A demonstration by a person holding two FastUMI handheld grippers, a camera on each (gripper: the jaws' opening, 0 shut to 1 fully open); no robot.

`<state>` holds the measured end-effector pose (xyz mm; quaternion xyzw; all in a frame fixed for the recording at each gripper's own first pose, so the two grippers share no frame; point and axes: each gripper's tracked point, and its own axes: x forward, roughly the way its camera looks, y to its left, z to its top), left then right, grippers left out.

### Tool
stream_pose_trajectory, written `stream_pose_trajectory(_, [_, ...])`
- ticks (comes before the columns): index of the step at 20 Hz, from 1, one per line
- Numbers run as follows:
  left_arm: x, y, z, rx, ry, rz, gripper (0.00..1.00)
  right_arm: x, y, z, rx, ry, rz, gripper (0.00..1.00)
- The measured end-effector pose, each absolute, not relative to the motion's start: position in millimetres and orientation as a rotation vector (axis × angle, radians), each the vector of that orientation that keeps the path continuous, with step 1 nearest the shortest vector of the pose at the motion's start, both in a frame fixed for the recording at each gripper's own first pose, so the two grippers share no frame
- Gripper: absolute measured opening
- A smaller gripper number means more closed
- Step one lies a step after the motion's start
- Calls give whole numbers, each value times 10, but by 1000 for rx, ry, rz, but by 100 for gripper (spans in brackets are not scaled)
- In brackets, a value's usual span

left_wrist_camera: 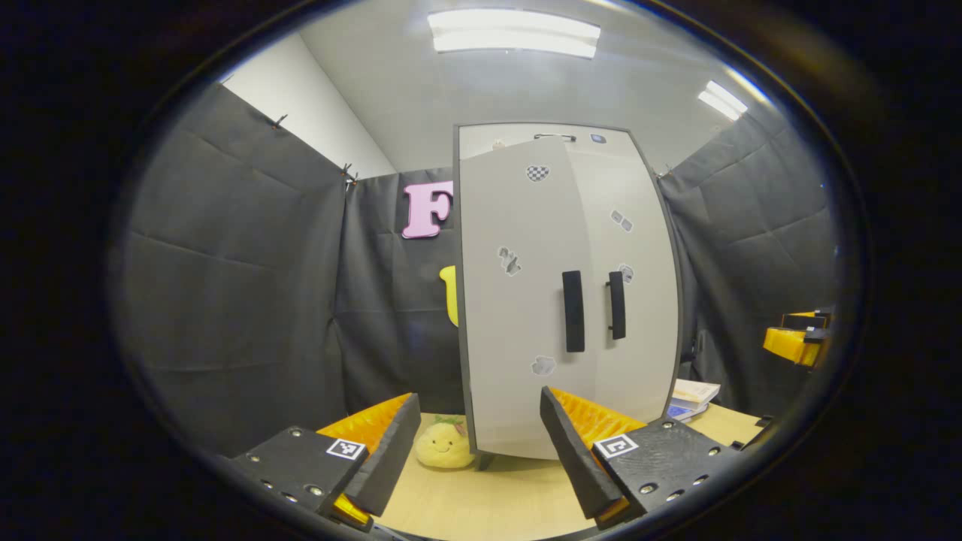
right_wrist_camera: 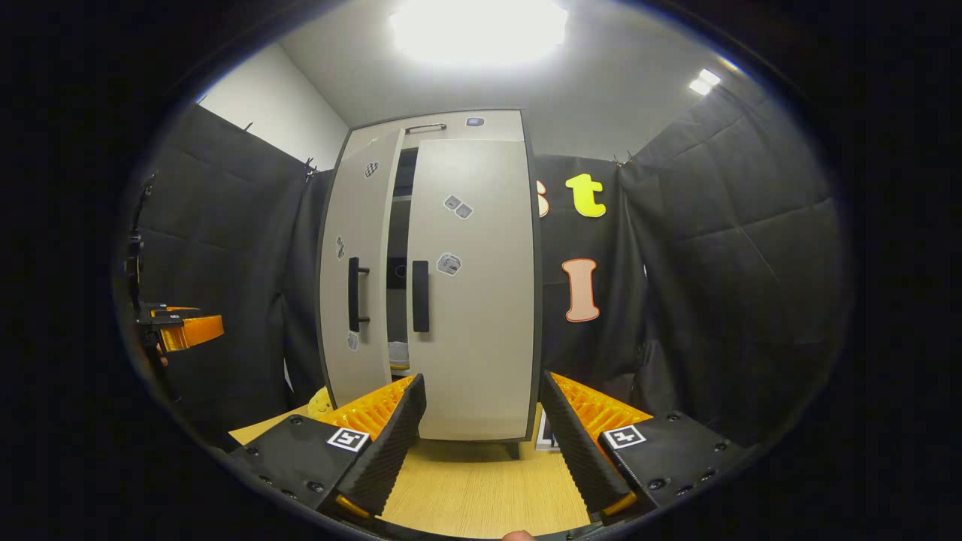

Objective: Grab one shoe with the right hand and put it into the shoe cabinet, grab the other shoe with the left hand and put it into the shoe cabinet; then close the right door with the right hand and the left door with the left hand.

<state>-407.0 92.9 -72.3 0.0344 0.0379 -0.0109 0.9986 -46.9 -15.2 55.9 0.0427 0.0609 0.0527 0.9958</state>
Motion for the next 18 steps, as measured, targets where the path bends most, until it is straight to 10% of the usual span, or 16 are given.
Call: stream_pose_trajectory(18, [-4122, 1024, -771, 62, 88, -30, 94, -499, -44, 574, 91, 123, 102, 97])
